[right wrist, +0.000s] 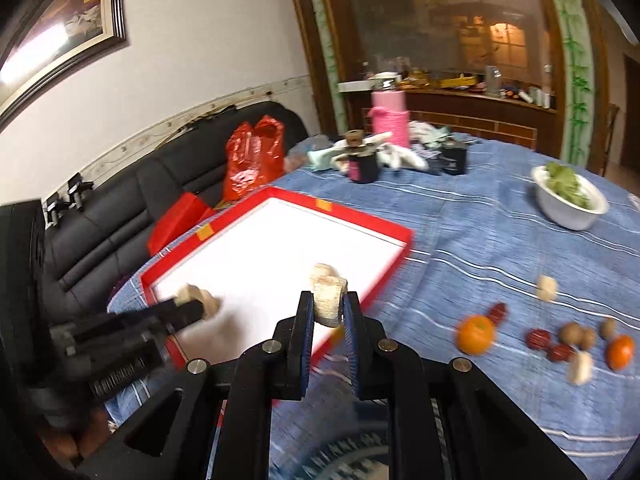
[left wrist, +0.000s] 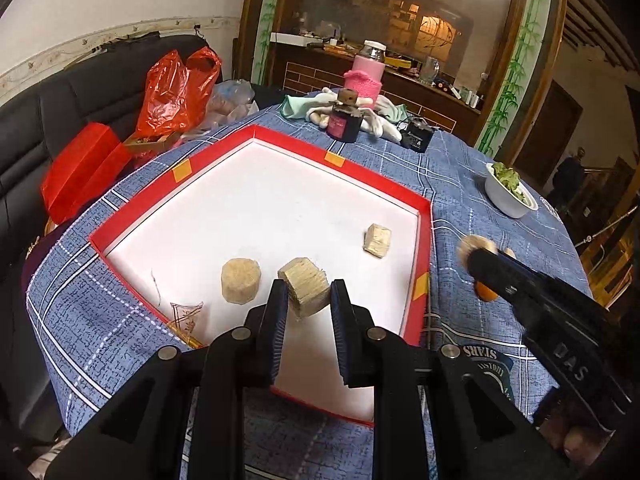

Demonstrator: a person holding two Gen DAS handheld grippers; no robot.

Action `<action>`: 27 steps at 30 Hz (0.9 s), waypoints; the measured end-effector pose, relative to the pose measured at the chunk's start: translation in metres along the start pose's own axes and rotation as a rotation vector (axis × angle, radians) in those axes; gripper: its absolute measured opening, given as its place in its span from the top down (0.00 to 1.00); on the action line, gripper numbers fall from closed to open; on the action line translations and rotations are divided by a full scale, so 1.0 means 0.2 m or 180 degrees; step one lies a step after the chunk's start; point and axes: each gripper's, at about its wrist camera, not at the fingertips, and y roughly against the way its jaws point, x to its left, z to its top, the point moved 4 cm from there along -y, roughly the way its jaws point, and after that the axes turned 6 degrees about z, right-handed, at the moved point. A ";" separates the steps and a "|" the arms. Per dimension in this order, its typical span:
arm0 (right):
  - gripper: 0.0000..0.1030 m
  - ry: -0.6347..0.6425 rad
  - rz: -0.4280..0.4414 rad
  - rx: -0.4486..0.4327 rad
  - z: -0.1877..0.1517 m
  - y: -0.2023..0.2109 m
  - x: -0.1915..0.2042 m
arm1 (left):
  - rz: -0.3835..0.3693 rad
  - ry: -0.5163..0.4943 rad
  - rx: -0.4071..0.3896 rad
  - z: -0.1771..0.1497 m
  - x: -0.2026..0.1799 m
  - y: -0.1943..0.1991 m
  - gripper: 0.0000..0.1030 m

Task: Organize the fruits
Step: 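Lift both held cubes and carry them over the white box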

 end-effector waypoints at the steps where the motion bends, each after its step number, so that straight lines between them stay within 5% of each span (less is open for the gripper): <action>1: 0.86 0.0007 0.0044 0.0042 0.01 -0.04 0.02 | 0.0005 -0.0001 0.0009 0.00 0.00 -0.01 0.81; 27: 0.85 0.0186 0.0330 0.0561 0.14 -0.61 0.10 | 0.0002 -0.0070 0.0265 0.00 0.00 -0.16 0.81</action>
